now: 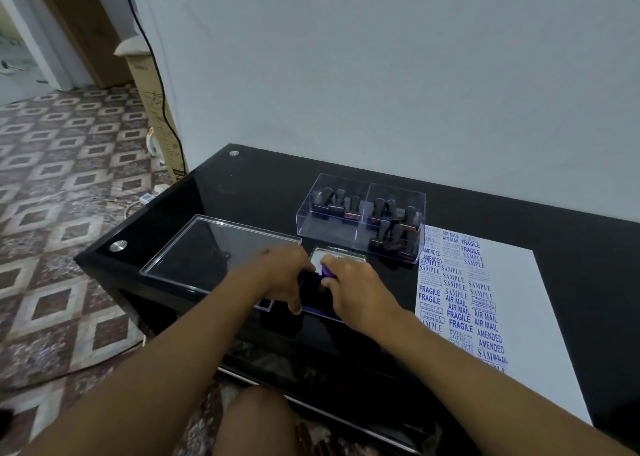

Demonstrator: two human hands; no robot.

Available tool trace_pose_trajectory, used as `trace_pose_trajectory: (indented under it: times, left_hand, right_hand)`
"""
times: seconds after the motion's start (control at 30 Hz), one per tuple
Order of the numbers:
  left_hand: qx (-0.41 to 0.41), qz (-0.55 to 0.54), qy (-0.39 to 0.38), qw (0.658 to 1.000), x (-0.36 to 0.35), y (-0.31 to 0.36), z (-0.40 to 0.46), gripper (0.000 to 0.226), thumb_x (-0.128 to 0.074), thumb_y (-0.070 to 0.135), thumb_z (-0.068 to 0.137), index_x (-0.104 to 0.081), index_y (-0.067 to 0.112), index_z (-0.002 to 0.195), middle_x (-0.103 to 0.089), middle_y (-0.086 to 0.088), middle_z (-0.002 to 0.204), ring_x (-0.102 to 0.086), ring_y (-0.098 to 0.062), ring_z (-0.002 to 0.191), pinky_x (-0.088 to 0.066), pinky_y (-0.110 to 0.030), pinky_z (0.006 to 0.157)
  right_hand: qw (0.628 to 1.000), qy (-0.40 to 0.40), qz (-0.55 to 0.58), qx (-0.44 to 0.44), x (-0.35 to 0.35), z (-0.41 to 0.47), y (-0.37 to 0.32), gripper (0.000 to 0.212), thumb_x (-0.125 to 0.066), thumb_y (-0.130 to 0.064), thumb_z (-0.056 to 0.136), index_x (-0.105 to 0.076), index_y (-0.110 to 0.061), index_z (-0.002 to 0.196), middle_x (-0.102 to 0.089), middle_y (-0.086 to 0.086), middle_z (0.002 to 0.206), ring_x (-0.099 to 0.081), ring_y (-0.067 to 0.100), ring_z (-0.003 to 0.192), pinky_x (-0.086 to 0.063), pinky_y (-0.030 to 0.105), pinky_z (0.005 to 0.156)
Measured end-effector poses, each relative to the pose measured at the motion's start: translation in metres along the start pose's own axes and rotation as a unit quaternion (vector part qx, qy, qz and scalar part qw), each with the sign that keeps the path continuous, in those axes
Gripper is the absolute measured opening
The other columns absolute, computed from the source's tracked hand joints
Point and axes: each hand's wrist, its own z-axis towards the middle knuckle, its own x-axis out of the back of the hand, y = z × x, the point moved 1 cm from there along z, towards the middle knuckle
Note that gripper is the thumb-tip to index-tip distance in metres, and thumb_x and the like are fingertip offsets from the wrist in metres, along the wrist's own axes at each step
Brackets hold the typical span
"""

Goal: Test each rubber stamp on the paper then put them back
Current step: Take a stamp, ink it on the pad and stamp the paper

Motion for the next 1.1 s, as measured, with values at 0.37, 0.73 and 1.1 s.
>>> trace_pose_trajectory:
  times: [0.37,0.73,1.1]
  left_hand:
    - [0.005,-0.019,0.006,1.0,0.015,0.036,0.01,0.094,-0.08,0.047,0.068,-0.036,0.023,0.146,-0.034,0.001,0.147,-0.034,-0.023,0.134,-0.034,-0.04,0.108]
    - [-0.147,-0.091,-0.005,0.985,0.026,0.16,0.074,0.082,-0.081,0.036,0.073,-0.043,0.016,0.143,-0.04,0.0,0.145,-0.039,-0.019,0.133,-0.035,-0.033,0.109]
    - [-0.16,-0.09,-0.017,0.983,0.026,0.22,0.156,0.09,-0.081,0.036,0.074,-0.033,0.017,0.148,-0.031,0.001,0.153,-0.035,-0.021,0.137,-0.033,-0.037,0.111]
  right_hand:
    - [0.998,0.046,0.038,-0.013,0.062,-0.03,0.027,0.006,-0.056,-0.016,0.094,-0.054,-0.014,0.089,-0.059,0.001,0.081,-0.049,0.013,0.069,-0.038,0.028,0.065]
    - [0.987,0.072,-0.029,-0.139,0.162,-0.075,0.157,0.007,-0.053,-0.016,0.097,-0.059,-0.019,0.099,-0.062,0.0,0.085,-0.055,0.013,0.071,-0.039,0.025,0.06]
    - [0.978,0.069,-0.033,-0.193,0.18,-0.052,0.245,0.017,-0.054,-0.016,0.097,-0.059,-0.016,0.114,-0.059,0.003,0.097,-0.055,0.019,0.086,-0.04,0.024,0.072]
